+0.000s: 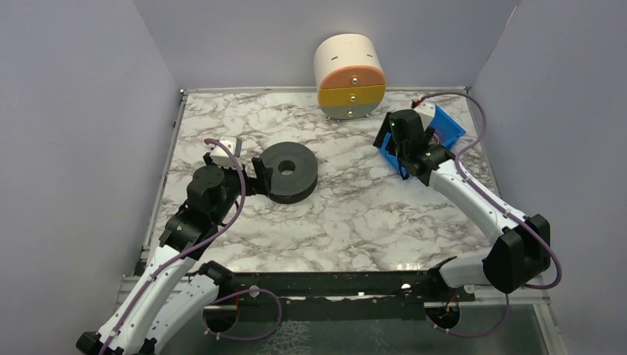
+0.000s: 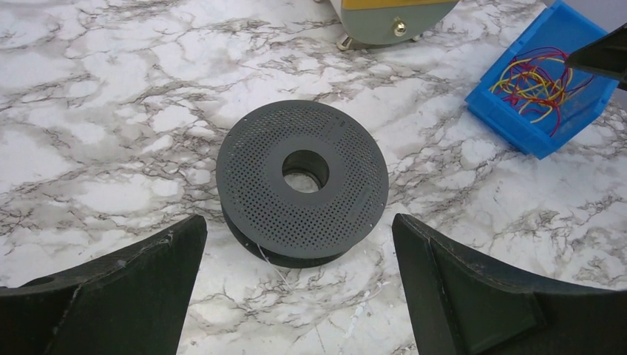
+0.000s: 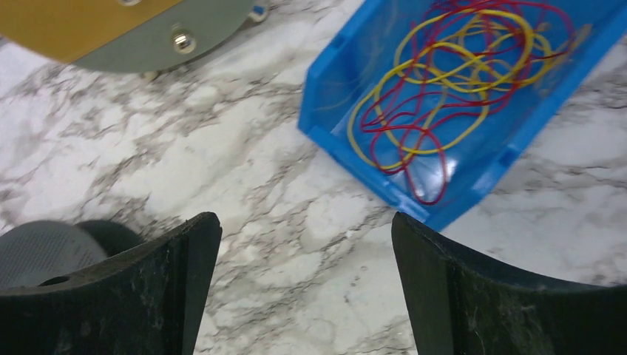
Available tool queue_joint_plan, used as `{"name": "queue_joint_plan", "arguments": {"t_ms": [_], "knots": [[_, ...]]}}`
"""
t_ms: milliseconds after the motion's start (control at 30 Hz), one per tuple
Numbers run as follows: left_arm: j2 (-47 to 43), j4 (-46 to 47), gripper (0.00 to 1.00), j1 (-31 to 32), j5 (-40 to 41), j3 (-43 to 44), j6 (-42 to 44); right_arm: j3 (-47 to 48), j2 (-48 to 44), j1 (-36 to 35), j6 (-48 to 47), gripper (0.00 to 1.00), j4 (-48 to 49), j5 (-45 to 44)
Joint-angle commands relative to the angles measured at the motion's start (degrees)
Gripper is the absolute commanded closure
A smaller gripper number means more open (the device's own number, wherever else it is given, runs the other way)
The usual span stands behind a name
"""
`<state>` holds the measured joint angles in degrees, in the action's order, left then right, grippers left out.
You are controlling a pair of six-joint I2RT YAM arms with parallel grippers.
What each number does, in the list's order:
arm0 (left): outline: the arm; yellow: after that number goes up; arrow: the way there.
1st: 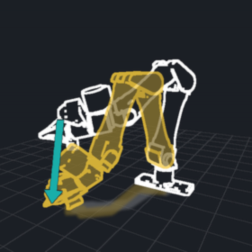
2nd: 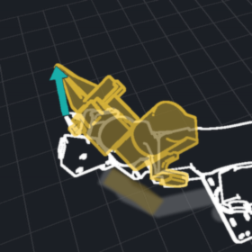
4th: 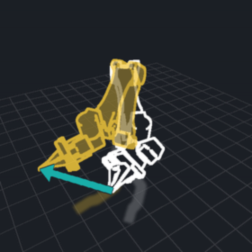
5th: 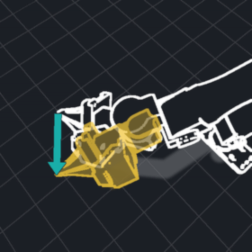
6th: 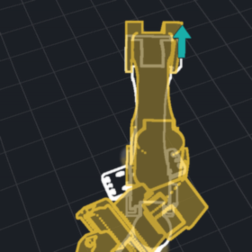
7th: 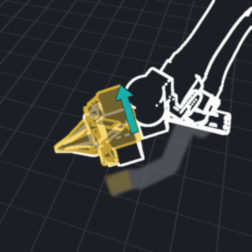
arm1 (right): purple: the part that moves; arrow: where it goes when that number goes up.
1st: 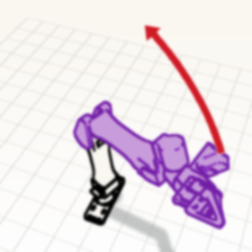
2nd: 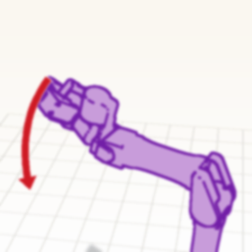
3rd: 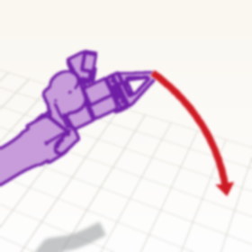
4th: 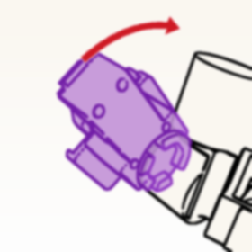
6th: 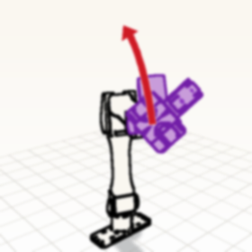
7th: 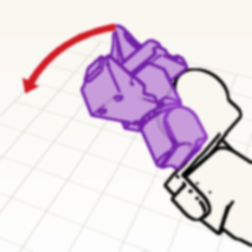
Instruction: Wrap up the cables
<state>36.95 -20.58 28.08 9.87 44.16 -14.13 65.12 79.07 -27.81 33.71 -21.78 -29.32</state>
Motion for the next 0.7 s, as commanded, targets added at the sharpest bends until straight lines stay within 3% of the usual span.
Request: {"name": "queue_joint_plan", "arguments": {"t_ms": [0, 200, 667], "knots": [[-0.99, 2.00, 0.01, -0.52, -1.47, -0.48, -0.53, -1.53, -2.37, 3.47, -1.40, 0.11, -4.15, -9.93], [-1.36, 2.18, 0.01, -0.56, -2.18, -0.70, -0.63, -2.93, -2.16, 6.49, 0.61, 0.17, -4.44, -15.30], [-2.40, 2.47, 0.01, -0.56, -3.40, -0.91, -0.59, -4.57, 5.29, 13.68, 7.32, 0.25, -3.74, -11.30]]}}
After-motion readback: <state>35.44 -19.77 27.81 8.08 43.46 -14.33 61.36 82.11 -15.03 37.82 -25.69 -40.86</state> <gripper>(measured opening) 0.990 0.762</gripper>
